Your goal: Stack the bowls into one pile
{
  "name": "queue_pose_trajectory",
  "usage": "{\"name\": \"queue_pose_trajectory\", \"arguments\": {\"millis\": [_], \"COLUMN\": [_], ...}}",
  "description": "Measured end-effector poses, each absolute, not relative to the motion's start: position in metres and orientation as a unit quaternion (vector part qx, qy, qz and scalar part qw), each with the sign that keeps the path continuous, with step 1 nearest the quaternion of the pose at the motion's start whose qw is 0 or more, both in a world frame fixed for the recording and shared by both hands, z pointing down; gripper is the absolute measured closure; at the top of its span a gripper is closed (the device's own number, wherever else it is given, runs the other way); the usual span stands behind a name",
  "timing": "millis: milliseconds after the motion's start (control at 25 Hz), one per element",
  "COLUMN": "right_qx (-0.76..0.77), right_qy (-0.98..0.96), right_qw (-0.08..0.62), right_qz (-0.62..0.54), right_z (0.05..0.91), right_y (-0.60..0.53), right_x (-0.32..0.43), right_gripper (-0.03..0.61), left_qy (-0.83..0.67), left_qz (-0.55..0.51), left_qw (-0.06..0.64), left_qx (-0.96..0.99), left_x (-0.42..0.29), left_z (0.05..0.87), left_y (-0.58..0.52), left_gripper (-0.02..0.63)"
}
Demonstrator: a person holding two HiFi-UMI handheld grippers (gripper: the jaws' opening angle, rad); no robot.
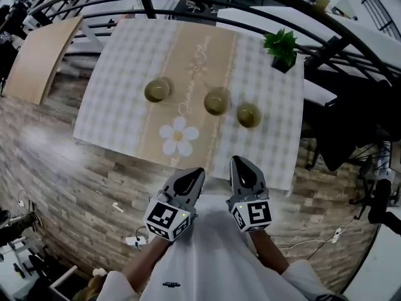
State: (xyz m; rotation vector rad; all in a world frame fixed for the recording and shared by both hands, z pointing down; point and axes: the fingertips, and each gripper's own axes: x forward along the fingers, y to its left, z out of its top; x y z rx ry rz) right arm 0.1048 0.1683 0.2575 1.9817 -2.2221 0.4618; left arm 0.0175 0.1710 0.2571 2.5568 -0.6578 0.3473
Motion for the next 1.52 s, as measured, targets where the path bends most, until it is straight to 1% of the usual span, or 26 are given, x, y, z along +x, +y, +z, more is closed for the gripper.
{"name": "queue_pose_trajectory", "arguments": {"millis": [240, 440, 640, 840, 1520], "right_qx": [0.659, 0.640, 0.628, 0.624, 0.626], "right_qy": [-0.727, -0.742, -0.753, -0.754, -0.742], "right_qw": [0.092, 0.082, 0.121, 0.117, 0.154], "right_qz": [0.172, 0.182, 0.156, 0.166, 0.185], "right_z": [0.280, 0.282, 0.290, 0.301, 0.371], "right_y": [0.134, 0.109, 0.090, 0.064, 0.005], "right_x": [0.141, 0.143, 0.139, 0.147, 0.185], "right_gripper": [0.543, 0.543, 0.543, 0.543, 0.541], "left_qy": [-0.257, -0.272, -0.276, -0.290, -0.327], "left_qz": [0.127, 0.115, 0.111, 0.117, 0.135], "left_qw": [0.233, 0.239, 0.237, 0.242, 0.269], "left_qx": [0.929, 0.925, 0.925, 0.918, 0.896], "left_x": [0.046, 0.058, 0.068, 0.068, 0.074], "left_z": [0.262, 0.267, 0.273, 0.291, 0.359], "left_y": [0.140, 0.115, 0.097, 0.084, 0.046], "left_gripper": [0.597, 0.597, 0.597, 0.597, 0.597]}}
